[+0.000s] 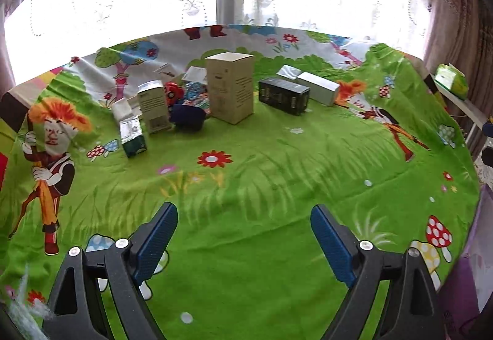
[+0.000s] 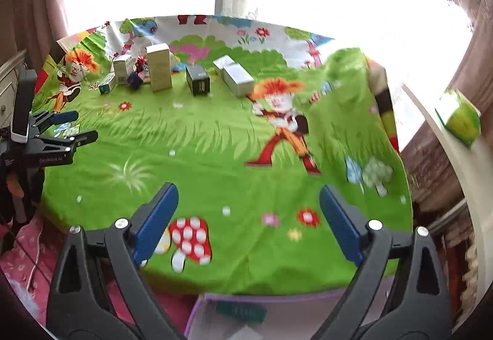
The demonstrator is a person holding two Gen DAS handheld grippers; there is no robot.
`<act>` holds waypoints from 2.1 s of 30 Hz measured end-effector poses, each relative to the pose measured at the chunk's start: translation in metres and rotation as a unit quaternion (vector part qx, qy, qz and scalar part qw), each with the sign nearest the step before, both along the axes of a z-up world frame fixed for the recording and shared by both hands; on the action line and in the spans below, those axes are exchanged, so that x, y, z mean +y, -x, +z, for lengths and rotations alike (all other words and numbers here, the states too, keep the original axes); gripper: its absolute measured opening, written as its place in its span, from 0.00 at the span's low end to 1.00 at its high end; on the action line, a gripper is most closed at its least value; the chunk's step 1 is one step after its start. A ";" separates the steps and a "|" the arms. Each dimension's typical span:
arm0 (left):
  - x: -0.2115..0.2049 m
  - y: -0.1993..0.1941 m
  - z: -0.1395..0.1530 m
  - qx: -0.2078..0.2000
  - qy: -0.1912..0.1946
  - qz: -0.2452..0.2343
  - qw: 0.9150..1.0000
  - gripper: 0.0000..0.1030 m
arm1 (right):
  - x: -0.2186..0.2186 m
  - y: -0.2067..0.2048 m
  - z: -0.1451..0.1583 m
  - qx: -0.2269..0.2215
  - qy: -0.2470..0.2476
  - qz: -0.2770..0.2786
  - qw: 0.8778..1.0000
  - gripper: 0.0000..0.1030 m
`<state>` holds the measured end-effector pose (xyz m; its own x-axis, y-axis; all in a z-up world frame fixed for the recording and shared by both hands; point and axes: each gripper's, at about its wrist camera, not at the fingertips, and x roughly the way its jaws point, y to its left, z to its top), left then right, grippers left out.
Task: Organize rigid objects
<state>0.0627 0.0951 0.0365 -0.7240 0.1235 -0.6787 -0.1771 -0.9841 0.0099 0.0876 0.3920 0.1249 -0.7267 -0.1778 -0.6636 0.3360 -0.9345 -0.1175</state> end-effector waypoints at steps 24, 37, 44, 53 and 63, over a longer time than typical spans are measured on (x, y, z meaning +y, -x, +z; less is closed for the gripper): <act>-0.068 0.026 -0.031 -0.064 -0.146 0.058 0.986 0.91 | -0.119 0.300 -0.086 -0.119 0.018 0.045 0.992 0.44; 0.026 0.085 -0.020 -0.100 -0.111 0.019 0.989 0.92 | -0.017 0.179 -0.096 -0.088 0.023 0.052 0.995 0.44; 0.124 0.192 -0.019 -0.077 -0.045 0.043 0.995 0.92 | -0.018 0.184 -0.097 -0.086 0.019 0.038 0.995 0.44; 0.143 0.251 -0.037 -0.103 0.001 0.094 0.990 0.46 | -0.012 0.184 -0.098 -0.091 0.038 0.037 0.994 0.45; 0.042 0.049 -0.024 -0.070 0.014 -0.084 0.994 0.39 | -0.016 0.184 -0.098 -0.086 0.023 0.036 0.995 0.44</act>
<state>0.0133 0.1367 0.0122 -0.5927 0.2141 -0.7765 -0.3399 -0.9404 0.0002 -0.0964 0.3760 0.0269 -0.5880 -0.2582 -0.7666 0.4135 -0.9104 -0.0105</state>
